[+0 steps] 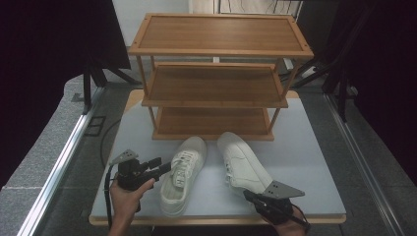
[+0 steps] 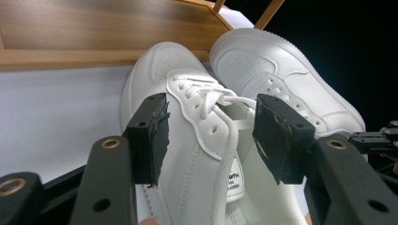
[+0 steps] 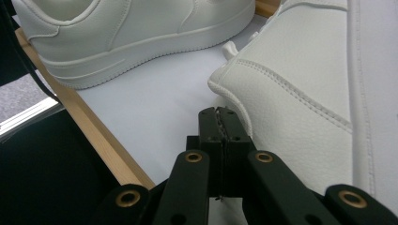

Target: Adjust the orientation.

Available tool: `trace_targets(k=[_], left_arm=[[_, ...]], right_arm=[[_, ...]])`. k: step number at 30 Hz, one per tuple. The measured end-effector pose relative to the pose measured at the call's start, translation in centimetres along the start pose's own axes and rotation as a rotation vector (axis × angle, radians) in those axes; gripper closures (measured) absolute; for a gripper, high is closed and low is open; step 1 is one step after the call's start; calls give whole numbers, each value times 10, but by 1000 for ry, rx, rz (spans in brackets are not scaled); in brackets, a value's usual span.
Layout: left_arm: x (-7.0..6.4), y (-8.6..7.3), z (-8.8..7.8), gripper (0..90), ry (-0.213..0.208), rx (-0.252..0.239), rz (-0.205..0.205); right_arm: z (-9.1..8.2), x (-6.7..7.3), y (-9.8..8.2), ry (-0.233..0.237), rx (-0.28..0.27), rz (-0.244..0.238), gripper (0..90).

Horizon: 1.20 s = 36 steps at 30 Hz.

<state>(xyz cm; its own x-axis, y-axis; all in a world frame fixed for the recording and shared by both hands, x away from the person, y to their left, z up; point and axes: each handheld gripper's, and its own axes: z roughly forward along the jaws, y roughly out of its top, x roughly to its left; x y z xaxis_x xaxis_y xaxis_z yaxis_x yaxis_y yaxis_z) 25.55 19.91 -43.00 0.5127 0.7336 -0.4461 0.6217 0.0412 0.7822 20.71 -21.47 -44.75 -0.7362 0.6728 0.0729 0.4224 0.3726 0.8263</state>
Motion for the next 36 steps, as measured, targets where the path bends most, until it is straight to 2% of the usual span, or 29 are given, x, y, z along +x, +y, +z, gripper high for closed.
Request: trace_targets(k=[8,11,13,16,21,25,27,33,34,36], left_arm=[[-1,-2,1,456,6,10,-1],[0,-2,-2,456,1,2,-4],[1,-2,-2,456,2,1,-5],[1,-2,-1,456,3,4,-7],[0,-2,0,456,2,6,-8],[-1,-2,-1,456,-4,4,-10],[-2,-1,-1,456,-3,4,-6],[-2,-2,1,456,-1,17,-14],[-2,-2,1,456,0,20,-14],[-2,-2,2,456,4,20,-15]], right_arm=[[-1,-4,0,21,-4,9,893],[-3,-7,0,2,-33,13,893],[-5,-9,0,1,-42,22,893],[-9,-17,0,7,-80,63,894],[-14,-22,0,-1,-102,79,894],[-19,-31,1,-10,-134,109,894],[-23,-39,3,-43,-157,121,894],[-27,-63,4,-110,-182,160,894],[-27,-68,4,-119,-181,170,894],[-26,-81,2,-137,-187,222,886]])
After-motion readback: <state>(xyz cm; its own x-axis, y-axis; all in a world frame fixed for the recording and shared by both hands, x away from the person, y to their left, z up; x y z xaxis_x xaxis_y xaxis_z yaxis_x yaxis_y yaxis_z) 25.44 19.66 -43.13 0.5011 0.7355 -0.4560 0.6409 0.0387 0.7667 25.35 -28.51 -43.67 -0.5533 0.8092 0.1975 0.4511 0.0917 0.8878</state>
